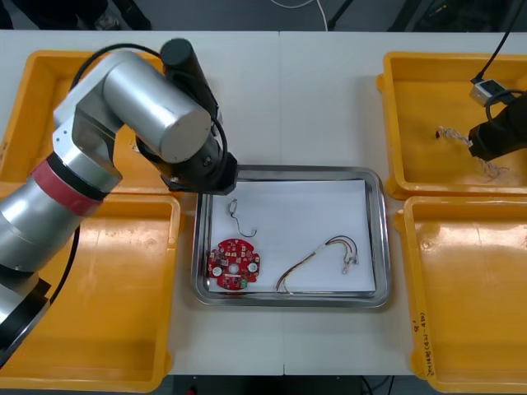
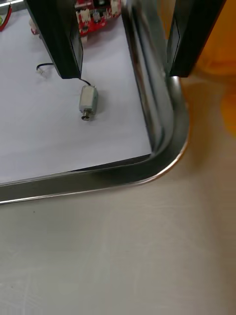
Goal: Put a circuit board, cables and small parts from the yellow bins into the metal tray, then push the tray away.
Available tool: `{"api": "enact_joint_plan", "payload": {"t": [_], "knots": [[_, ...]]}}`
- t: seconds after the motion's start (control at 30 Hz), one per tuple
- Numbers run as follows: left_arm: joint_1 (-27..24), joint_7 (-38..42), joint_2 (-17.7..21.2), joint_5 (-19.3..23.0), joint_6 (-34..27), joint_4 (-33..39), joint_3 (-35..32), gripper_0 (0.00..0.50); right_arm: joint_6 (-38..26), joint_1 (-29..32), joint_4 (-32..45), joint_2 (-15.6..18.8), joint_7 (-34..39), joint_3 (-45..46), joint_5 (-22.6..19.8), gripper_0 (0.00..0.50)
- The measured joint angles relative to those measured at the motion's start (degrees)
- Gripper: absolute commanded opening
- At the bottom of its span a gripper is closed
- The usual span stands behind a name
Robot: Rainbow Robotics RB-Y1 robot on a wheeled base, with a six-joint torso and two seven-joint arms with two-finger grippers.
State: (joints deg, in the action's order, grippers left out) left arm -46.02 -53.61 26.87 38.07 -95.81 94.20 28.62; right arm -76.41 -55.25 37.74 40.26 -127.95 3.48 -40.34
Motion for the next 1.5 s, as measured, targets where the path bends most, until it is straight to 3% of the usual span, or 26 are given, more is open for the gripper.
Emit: {"api": "enact_joint_plan", "payload": {"t": [0.23, 0.47, 0.7, 1.03, 1.5], "knots": [[-3.19, -0.01, 0.0, 0.94, -8.05, 0.14, -6.78, 0.5, -12.5, 0.02, 10.21, 0.01, 1.34, 5.57, 5.64, 0.0], [-4.24, -0.36, 0.16, 1.02, -13.37, 0.16, -15.39, 0.5, -23.43, 1.97, 25.42, 0.05, 10.09, 7.39, 6.21, 0.0], [-4.61, -5.53, 2.36, 1.28, -13.69, 0.18, -18.89, 0.5, -32.91, 5.47, 39.32, 0.37, 15.72, 8.09, 6.17, 0.0], [-6.99, -8.04, 3.53, 1.14, -13.72, -6.78, -23.78, 0.5, -33.32, 11.53, 56.01, 0.45, 22.58, 9.02, 4.25, 0.0], [-8.29, -20.56, 4.47, -4.13, -11.09, -14.62, -25.79, 0.5, -33.35, 13.74, 68.38, 0.55, 25.93, 7.39, -7.53, 0.0]]}}
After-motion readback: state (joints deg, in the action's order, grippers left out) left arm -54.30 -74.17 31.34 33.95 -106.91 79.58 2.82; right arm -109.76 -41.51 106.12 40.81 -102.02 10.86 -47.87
